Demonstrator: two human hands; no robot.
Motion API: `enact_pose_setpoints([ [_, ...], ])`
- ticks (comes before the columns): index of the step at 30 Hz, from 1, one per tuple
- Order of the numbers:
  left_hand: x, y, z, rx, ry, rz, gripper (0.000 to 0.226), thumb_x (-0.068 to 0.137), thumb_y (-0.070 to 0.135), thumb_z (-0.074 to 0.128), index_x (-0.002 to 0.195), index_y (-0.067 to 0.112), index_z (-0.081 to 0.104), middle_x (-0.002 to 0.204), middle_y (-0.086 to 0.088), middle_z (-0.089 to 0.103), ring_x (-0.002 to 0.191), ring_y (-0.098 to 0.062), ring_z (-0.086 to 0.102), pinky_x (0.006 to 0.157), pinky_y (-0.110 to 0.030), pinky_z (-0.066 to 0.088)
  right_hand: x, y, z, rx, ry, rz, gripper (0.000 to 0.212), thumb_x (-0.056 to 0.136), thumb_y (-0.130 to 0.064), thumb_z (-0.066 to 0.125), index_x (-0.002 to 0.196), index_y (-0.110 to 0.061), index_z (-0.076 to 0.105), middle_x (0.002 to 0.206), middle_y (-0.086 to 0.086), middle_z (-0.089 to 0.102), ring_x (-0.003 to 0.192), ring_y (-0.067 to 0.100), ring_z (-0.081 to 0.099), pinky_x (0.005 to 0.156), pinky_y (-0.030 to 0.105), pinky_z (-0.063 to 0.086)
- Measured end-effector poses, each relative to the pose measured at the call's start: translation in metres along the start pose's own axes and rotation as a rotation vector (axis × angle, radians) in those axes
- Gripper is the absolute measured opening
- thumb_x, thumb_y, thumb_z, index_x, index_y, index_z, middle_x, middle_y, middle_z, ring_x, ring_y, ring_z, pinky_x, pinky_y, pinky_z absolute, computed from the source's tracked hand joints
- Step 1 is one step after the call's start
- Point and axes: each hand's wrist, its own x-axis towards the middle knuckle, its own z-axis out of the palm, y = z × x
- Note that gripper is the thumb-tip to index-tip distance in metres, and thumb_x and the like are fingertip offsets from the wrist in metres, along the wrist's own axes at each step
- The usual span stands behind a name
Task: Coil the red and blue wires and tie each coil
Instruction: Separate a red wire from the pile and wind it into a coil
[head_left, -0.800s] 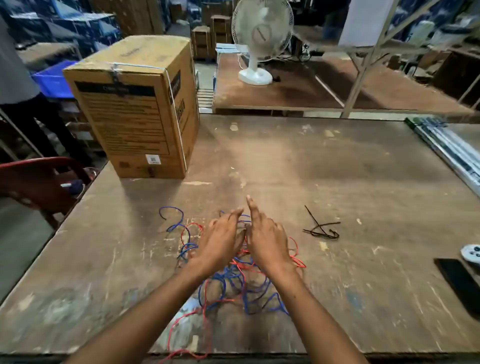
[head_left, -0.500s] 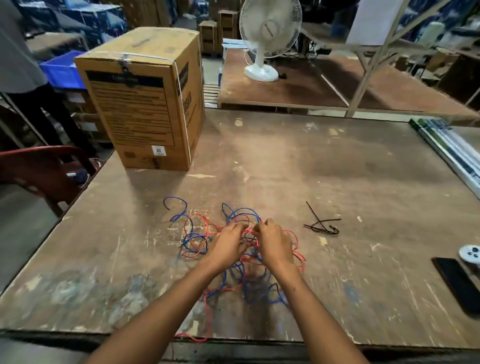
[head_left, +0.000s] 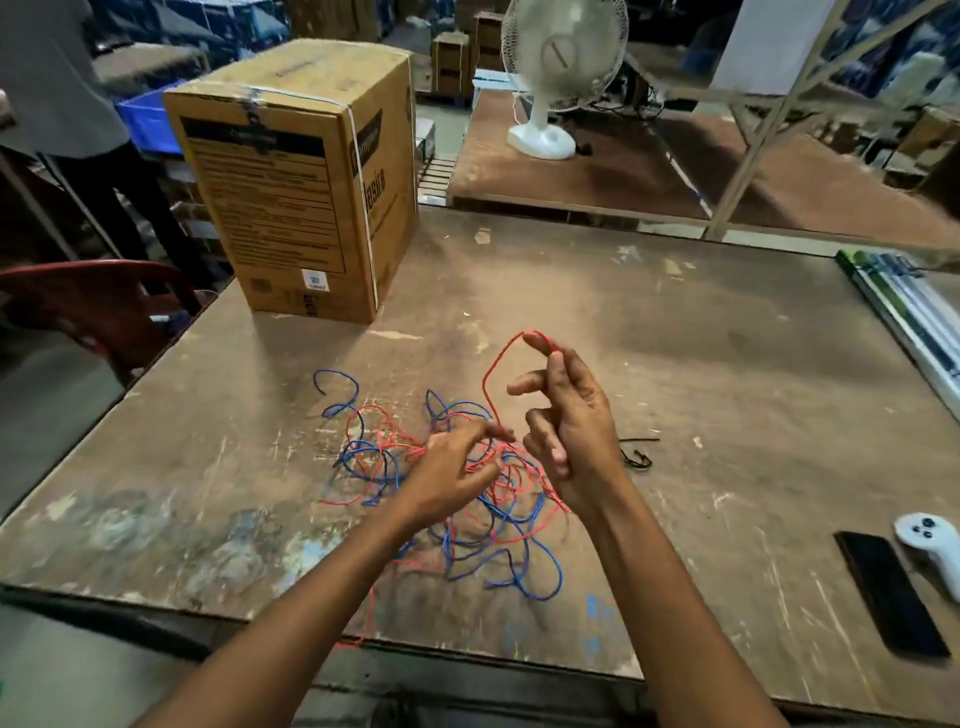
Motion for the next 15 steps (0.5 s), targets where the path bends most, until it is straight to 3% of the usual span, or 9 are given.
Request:
enact_pose_setpoints([
  [3,0.007,-0.003,0.000,0.287,0.064,-0.089,0.021,0.106,0.044,0.049,0.119,0.035,0.063,0.116,0.019,0.069,0.118,-0.009,0.066,0.096,-0.044,0.043,-0.018,-0.024,-0.006,0.203,-0.133,0.062,0.038,0.116,-0.028,0.035,0.142,-0.020,0.061,0.091,0.007,0.074,0.025,0.002,0.033,0.030,0.009,0.024],
  [6,0.014,0.003,-0.015,0.295,0.090,-0.179,0.017,0.111,0.036,0.051,0.110,0.031,0.066,0.092,0.010,0.068,0.095,-0.019,0.070,0.079,-0.038,0.046,-0.034,-0.038,-0.018,0.290,-0.207,0.140,0.040,0.113,-0.028,0.034,0.134,-0.021,0.068,0.093,0.008,0.075,0.028,0.009,0.045,0.029,0.013,0.031],
  [7,0.017,0.010,-0.023,0.255,0.105,-0.179,0.015,0.110,0.034,0.053,0.109,0.029,0.067,0.086,0.009,0.065,0.084,-0.019,0.070,0.073,-0.036,0.049,-0.038,-0.037,-0.022,0.246,-0.207,0.176,0.041,0.109,-0.026,0.036,0.127,-0.017,0.071,0.098,0.010,0.076,0.035,0.015,0.056,0.031,0.019,0.041],
  [9,0.024,0.032,-0.035,0.189,0.138,-0.145,0.015,0.110,0.032,0.056,0.109,0.024,0.068,0.083,0.005,0.066,0.069,-0.008,0.068,0.065,-0.029,0.050,-0.044,-0.030,-0.033,0.137,-0.231,0.265,0.041,0.100,-0.021,0.039,0.109,-0.005,0.075,0.116,0.019,0.075,0.069,0.030,0.076,0.050,0.035,0.060],
  [11,0.031,0.057,-0.043,0.121,0.128,-0.127,0.017,0.110,0.029,0.057,0.112,0.016,0.068,0.080,-0.003,0.067,0.062,-0.003,0.068,0.062,-0.023,0.050,-0.047,-0.016,-0.047,0.039,-0.278,0.345,0.047,0.098,-0.019,0.035,0.095,0.004,0.076,0.125,0.030,0.070,0.098,0.038,0.075,0.075,0.047,0.064],
  [13,0.033,0.081,-0.051,0.039,0.061,-0.123,0.017,0.110,0.027,0.058,0.112,0.013,0.067,0.075,-0.007,0.068,0.059,-0.009,0.070,0.061,-0.027,0.053,-0.047,-0.004,-0.053,-0.118,-0.224,0.372,0.052,0.103,-0.024,0.035,0.086,0.000,0.078,0.114,0.030,0.074,0.099,0.036,0.073,0.084,0.048,0.060],
  [15,0.031,0.101,-0.060,-0.034,-0.016,-0.098,0.015,0.109,0.025,0.060,0.112,0.014,0.068,0.070,-0.005,0.066,0.057,-0.018,0.070,0.061,-0.031,0.055,-0.044,0.008,-0.058,-0.440,-0.092,0.266,0.050,0.110,-0.034,0.043,0.081,-0.012,0.077,0.097,0.017,0.080,0.089,0.031,0.072,0.080,0.045,0.060],
])
